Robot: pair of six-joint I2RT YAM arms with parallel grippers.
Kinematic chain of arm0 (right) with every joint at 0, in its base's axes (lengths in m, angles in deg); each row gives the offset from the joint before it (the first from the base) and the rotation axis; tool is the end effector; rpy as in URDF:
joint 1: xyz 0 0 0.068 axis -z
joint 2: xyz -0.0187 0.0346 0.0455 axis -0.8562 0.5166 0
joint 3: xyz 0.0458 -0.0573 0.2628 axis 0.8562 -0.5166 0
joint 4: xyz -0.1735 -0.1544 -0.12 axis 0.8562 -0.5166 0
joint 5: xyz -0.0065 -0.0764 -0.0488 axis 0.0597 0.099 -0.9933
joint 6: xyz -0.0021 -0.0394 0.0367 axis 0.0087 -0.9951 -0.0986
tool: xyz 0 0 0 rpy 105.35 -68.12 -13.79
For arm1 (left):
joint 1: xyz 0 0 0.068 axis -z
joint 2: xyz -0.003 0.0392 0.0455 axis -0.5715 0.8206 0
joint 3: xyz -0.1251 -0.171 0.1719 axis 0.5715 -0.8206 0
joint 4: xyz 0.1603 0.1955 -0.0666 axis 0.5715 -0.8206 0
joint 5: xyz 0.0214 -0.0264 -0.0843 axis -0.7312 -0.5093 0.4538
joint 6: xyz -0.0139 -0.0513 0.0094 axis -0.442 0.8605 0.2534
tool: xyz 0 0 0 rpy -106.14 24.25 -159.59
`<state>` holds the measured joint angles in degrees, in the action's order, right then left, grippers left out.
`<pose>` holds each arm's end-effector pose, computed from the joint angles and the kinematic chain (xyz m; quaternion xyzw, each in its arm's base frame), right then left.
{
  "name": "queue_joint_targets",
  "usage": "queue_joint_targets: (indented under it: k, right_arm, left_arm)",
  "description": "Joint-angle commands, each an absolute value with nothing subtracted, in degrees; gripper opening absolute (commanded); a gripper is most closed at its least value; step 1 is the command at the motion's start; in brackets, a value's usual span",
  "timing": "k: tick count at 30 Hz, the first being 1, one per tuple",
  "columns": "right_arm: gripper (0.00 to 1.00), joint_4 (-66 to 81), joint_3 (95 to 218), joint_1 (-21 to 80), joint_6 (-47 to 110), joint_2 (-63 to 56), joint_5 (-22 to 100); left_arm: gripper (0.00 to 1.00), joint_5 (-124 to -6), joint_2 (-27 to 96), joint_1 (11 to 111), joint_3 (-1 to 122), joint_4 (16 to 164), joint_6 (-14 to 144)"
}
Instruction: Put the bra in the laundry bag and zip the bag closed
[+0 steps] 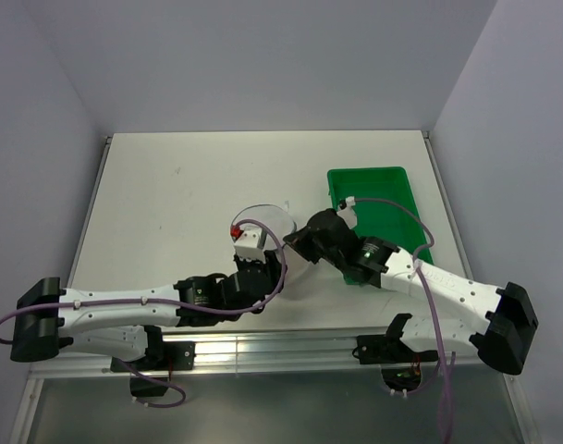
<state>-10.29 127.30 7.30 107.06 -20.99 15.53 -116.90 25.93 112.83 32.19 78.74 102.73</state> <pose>0.1581 0.1837 0.2727 0.2951 0.8314 0.3704 0.2907 0.0757 -0.2381 0.2630 0.0250 0.8318 -0.2613 0.4891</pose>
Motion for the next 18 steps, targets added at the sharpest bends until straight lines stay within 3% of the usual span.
queue_joint_targets:
  k: [1, 13, 18]
  right_arm:
    - [0.00, -19.37, 133.94, 5.64, 107.09, -19.00, 10.70]
    - [0.00, -33.80, 142.82, 0.89, 113.41, -14.52, 2.35]
    - [0.00, -35.57, 144.59, 0.36, 114.47, -13.72, 2.43]
  left_arm:
    - [0.48, -117.87, 25.57, 112.82, 29.97, 91.58, 100.75]
    - [0.56, -120.41, 24.42, 112.82, 27.31, 100.29, 97.67]
    - [0.53, -120.24, 28.02, 112.82, 30.83, 99.24, 96.44]
